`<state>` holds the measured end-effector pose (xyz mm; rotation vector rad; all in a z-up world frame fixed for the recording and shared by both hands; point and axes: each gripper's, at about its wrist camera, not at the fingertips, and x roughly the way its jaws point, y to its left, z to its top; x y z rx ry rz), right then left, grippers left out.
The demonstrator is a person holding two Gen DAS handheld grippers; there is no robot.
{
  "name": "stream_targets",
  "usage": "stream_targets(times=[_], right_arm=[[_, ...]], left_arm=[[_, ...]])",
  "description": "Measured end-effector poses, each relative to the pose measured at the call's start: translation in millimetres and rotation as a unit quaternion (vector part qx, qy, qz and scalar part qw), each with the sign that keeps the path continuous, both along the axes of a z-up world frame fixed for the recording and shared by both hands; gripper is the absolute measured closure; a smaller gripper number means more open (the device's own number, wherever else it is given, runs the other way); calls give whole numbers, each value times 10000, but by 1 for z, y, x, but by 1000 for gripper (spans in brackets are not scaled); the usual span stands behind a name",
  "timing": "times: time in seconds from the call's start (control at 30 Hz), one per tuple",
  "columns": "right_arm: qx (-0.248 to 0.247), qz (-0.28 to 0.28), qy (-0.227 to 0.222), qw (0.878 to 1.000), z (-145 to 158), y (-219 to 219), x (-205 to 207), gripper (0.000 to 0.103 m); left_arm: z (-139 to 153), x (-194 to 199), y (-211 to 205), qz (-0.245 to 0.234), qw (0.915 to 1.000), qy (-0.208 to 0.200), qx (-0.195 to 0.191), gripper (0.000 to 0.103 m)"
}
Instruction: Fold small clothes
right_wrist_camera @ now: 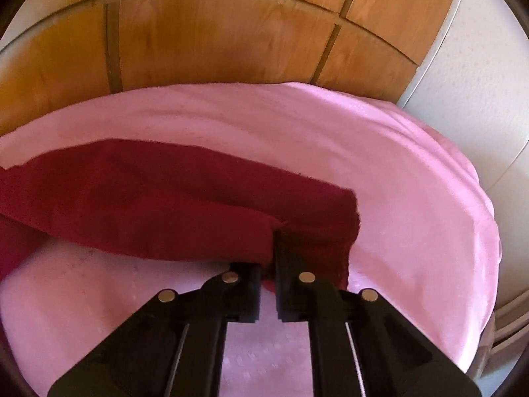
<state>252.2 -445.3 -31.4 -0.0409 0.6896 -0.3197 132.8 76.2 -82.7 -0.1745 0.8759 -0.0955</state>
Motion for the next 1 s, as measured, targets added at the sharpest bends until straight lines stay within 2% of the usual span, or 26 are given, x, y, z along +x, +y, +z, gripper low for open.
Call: stream_targets(times=[0.23,0.4,0.57,0.6,0.67,0.7,0.73,0.77,0.8,0.83,0.87,0.9,1.0], right_arm=[[-139,198,-68,9997,50,-9,-63,99],[-361,42,32,9993,83,-25,-102,99],[-82,-350,384,9986,89,-71,-84,99],[126,-548,569,9968,82,-91,-66,99],[263,-642,648,9955,77,-98,-57,97],[656,-876,620,9921,64,-113,-45,87],[783,-1005,528,9904,61,-119,-40,78],[783,-1005,528,9904,61,-119,-40,49],[972,-1441,110,9847,57,-129,-43,32],[972,-1441,110,9847,57,-129,-43,33],[1369,-1477,-211,9793,53,-134,-54,32],[1369,-1477,-211,9793,53,-134,-54,32],[2051,-1390,-540,9673,40,-142,-80,34]], left_arm=[[-3,-1,4,-1,9999,-39,-165,31],[-3,-1,8,-1,9994,-65,-326,31],[-3,-1,9,2,9991,-73,-418,31],[-3,-1,9,3,9991,-76,-420,31],[-3,-1,9,6,9991,-77,-409,31],[-3,-1,8,8,9992,-74,-390,31],[-3,-1,8,8,9993,-69,-369,31],[-3,-1,8,5,9993,-65,-355,31],[-3,0,7,1,9994,-59,-327,31],[-3,0,7,-9,9995,-58,-318,31],[-3,0,7,-11,9995,-61,-315,29],[-3,0,7,-35,9994,-73,-332,28],[-4,0,4,-71,9995,-84,-289,25]])
